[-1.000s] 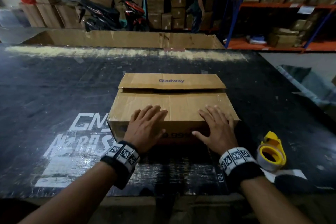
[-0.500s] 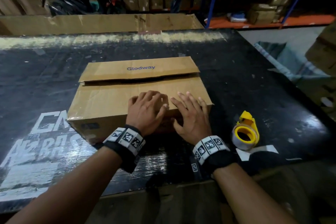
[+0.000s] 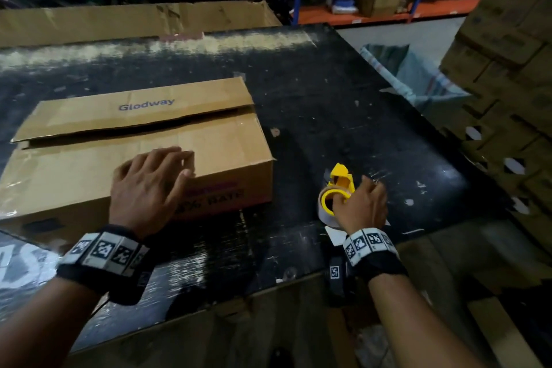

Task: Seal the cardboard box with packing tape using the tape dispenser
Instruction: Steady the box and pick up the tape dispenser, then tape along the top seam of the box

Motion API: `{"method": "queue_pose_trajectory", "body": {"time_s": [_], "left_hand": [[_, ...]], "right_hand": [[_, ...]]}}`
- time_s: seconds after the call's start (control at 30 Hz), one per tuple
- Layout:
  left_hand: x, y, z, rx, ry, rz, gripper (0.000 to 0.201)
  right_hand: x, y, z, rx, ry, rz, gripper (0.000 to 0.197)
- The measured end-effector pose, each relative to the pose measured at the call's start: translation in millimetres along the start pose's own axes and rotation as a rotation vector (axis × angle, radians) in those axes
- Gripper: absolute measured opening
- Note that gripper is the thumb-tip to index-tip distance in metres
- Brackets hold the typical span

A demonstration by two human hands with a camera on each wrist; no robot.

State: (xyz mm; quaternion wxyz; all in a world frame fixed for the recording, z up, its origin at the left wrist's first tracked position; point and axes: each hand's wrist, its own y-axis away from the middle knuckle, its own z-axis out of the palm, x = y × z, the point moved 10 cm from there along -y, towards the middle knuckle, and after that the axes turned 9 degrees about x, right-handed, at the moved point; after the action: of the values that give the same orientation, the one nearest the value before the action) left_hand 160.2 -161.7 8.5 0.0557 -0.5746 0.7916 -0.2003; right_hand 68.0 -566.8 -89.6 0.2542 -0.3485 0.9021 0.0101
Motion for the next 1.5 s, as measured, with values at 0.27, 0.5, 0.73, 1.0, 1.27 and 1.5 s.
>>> {"method": "queue_pose_trajectory", "body": {"time_s": [0.27, 0.5, 0.73, 1.0, 1.27, 1.5], "left_hand": [[-14, -40, -13, -0.066, 0.024, -0.061, 0.060], [-67, -61, 25, -0.384, -0.089, -0.185, 0.117], [-66, -53, 34, -0.470, -0.120, -0.134, 0.108], [-62, -45, 29, -0.455, -0.083, -0.077, 0.117], [-100, -33, 8, -0.542, 0.075, -0.122, 0.113], [-195, -11, -27, -0.550, -0.020, -0.123, 0.113]], "right_hand": [[29, -20, 45, -0.274, -0.007, 0.040, 0.033], [-30, -25, 4, -0.250, -0.463, -0.012, 0.017], [-184, -32, -49, -0.356, -0.986, -0.246, 0.047], [-396, 29, -33, -0.415, -0.688, -0.826, 0.061], [-432, 75, 27, -0.569, -0.306, -1.060, 0.068], [-442, 87, 33, -0.640, -0.145, -1.075, 0.072]]}}
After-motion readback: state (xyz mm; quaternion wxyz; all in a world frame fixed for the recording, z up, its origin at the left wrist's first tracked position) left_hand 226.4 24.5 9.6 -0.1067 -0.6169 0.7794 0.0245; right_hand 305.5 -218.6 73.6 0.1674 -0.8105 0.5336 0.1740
